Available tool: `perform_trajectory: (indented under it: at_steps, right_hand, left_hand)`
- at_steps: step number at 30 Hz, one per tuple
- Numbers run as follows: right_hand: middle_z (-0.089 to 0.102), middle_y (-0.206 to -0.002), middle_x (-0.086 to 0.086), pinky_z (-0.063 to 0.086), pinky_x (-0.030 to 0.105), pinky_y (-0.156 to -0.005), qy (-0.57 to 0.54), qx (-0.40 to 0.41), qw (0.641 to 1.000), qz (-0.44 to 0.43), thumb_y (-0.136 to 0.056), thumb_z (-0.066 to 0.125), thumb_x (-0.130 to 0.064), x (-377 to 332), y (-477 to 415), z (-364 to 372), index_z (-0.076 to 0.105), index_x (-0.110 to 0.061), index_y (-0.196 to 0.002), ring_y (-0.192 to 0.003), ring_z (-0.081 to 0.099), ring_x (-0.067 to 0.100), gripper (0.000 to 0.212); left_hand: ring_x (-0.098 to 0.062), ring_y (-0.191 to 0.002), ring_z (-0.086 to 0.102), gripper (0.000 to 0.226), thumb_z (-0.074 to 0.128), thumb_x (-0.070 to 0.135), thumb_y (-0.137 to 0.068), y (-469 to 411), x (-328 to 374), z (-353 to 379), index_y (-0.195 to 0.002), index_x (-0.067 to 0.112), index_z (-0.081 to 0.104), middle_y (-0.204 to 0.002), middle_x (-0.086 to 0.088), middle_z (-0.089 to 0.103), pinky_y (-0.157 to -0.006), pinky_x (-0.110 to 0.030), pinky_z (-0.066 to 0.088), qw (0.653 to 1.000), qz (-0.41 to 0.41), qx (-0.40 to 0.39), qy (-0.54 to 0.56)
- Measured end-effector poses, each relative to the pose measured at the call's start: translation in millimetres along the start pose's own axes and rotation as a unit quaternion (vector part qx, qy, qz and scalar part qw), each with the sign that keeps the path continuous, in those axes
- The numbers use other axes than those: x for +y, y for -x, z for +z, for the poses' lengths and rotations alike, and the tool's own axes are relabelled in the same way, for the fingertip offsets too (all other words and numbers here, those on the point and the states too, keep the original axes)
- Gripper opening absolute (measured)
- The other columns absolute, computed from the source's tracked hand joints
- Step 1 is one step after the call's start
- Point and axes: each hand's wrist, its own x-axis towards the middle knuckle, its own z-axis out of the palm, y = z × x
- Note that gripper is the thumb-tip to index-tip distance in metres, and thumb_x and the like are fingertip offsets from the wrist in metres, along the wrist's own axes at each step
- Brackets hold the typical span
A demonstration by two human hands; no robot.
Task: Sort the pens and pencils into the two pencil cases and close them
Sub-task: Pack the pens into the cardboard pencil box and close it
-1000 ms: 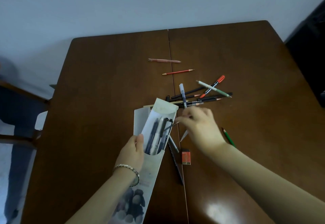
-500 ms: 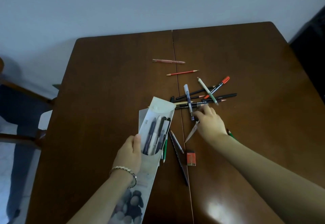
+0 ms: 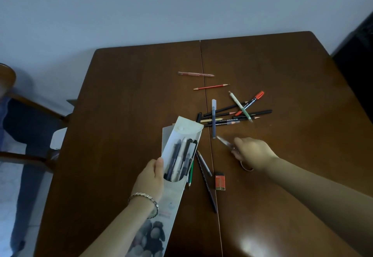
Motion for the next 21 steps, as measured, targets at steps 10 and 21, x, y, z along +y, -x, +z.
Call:
perform_trajectory:
  at_steps: [10, 21]
  right_hand:
    - [0.066, -0.067, 0.003, 0.053, 0.014, -0.05, -0.728, 0.157, 0.652, 0.143, -0.084, 0.067, -0.015, -94, 30, -45, 0.058, -0.01, -0.094, -0.046, 0.062, 0.003, 0.014]
    - [0.066, -0.067, 0.006, 0.054, 0.017, -0.048, -0.724, 0.083, 0.66, 0.184, -0.084, 0.068, -0.014, -117, 21, -39, 0.055, -0.008, -0.085, -0.041, 0.062, 0.005, 0.014]
  left_hand:
    - [-0.012, -0.055, 0.04, 0.035, 0.021, 0.039, -0.099, 13, 12, 11, -0.081, 0.02, 0.044, -0.061, 0.001, 0.042, -0.05, -0.022, 0.03, 0.999, 0.023, -0.025, 0.006]
    - [-0.011, -0.048, 0.036, 0.032, 0.02, 0.038, -0.099, 13, 14, 12, -0.087, 0.021, 0.044, -0.057, 0.004, 0.041, -0.044, -0.021, 0.025, 0.998, 0.052, 0.026, -0.028]
